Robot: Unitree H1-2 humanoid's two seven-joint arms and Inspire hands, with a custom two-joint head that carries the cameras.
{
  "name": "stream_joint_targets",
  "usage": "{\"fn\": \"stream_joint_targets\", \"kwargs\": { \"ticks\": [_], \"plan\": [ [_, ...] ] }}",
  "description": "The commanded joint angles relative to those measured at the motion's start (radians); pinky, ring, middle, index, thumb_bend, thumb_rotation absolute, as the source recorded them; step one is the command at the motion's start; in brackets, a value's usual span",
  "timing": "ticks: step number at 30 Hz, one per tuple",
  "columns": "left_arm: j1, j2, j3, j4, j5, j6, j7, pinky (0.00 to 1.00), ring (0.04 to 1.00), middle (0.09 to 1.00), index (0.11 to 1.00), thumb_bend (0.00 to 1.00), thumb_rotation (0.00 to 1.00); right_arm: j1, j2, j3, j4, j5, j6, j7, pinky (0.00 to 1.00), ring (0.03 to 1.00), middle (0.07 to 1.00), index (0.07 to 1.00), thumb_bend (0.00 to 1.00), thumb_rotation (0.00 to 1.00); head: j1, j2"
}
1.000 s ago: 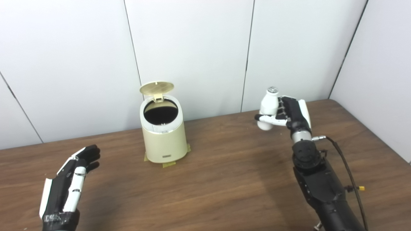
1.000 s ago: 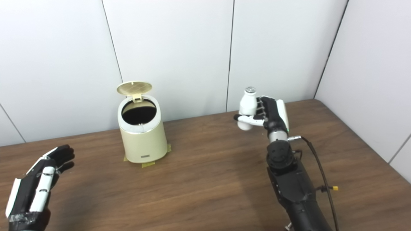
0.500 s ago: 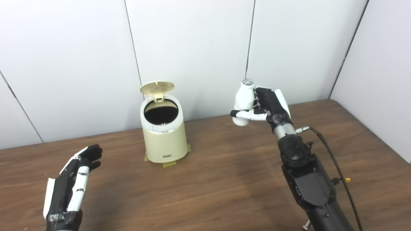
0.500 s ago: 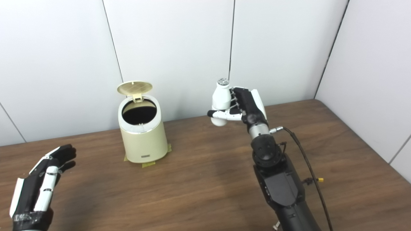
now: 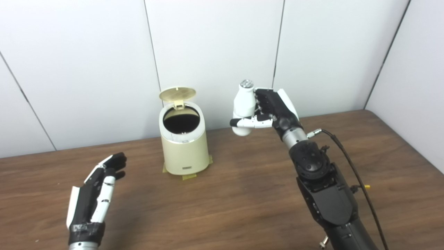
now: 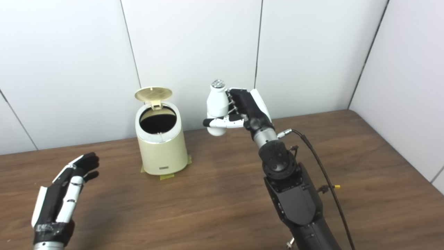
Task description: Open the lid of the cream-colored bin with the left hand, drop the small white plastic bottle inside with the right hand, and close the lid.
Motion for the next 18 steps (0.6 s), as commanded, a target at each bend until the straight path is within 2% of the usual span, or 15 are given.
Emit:
{"fn": "stream_joint_targets", "kwargs": {
  "ticks": [1,3,6,11,18],
  "plan": [
    [-0.040,-0.011,-0.006,-0.030,0.022,-0.003,0.017,0.80,0.830,0.817,0.802,0.25,0.89,-0.069,0.010,-0.010,-0.053,0.016,0.009,0.011,0.33,0.424,0.505,0.486,0.52,0.00,0.015,-0.001],
    [-0.036,-0.021,-0.009,-0.039,0.048,0.020,0.033,0.80,0.830,0.820,0.803,0.26,0.98,-0.080,0.021,-0.004,-0.066,0.012,0.023,0.016,0.34,0.430,0.506,0.479,0.52,0.00,0.035,-0.001],
    [-0.031,-0.036,-0.015,-0.040,0.071,0.037,0.046,0.84,0.847,0.830,0.812,0.27,1.00,-0.098,0.041,0.000,-0.075,0.015,0.035,0.022,0.33,0.428,0.510,0.480,0.52,0.00,0.064,-0.006],
    [-0.031,-0.057,-0.025,-0.036,0.100,0.050,0.064,0.81,0.848,0.835,0.824,0.25,0.98,-0.111,0.063,0.020,-0.057,0.022,0.006,0.041,0.33,0.426,0.515,0.484,0.52,0.00,0.108,-0.021],
    [-0.035,-0.072,-0.027,-0.021,0.111,0.036,0.076,0.78,0.832,0.823,0.809,0.24,0.94,-0.118,0.108,0.063,-0.033,-0.006,-0.012,0.030,0.31,0.420,0.484,0.505,0.52,0.00,0.127,-0.032]
  ]
}}
